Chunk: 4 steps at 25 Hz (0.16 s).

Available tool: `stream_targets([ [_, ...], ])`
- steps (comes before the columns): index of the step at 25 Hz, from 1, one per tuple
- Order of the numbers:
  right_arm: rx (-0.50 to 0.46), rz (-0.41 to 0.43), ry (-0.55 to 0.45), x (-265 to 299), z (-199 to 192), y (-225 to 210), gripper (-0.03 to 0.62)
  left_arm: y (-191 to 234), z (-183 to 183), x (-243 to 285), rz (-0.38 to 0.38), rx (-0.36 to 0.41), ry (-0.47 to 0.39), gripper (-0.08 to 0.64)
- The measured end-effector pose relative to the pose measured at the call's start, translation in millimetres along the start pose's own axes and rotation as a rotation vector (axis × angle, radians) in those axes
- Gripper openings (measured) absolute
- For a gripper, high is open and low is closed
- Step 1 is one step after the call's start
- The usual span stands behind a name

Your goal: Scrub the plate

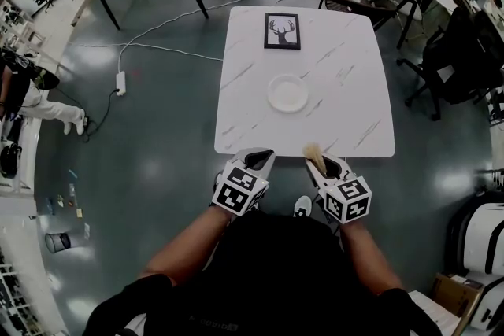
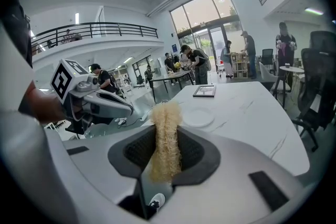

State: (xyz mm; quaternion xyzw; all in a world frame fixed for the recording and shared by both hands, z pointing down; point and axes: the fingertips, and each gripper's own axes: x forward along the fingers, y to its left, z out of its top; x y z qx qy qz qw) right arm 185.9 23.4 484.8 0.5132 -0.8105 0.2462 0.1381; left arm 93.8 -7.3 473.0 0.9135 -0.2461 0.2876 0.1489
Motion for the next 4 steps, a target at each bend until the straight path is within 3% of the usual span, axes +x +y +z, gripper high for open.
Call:
stream_targets([
  [4,0.004,-0.006,-0.001,-1.2,-3.6,-0.6,0.112,-6.1,2.1,-3.1,-0.017,-0.003,0.008,0.008],
])
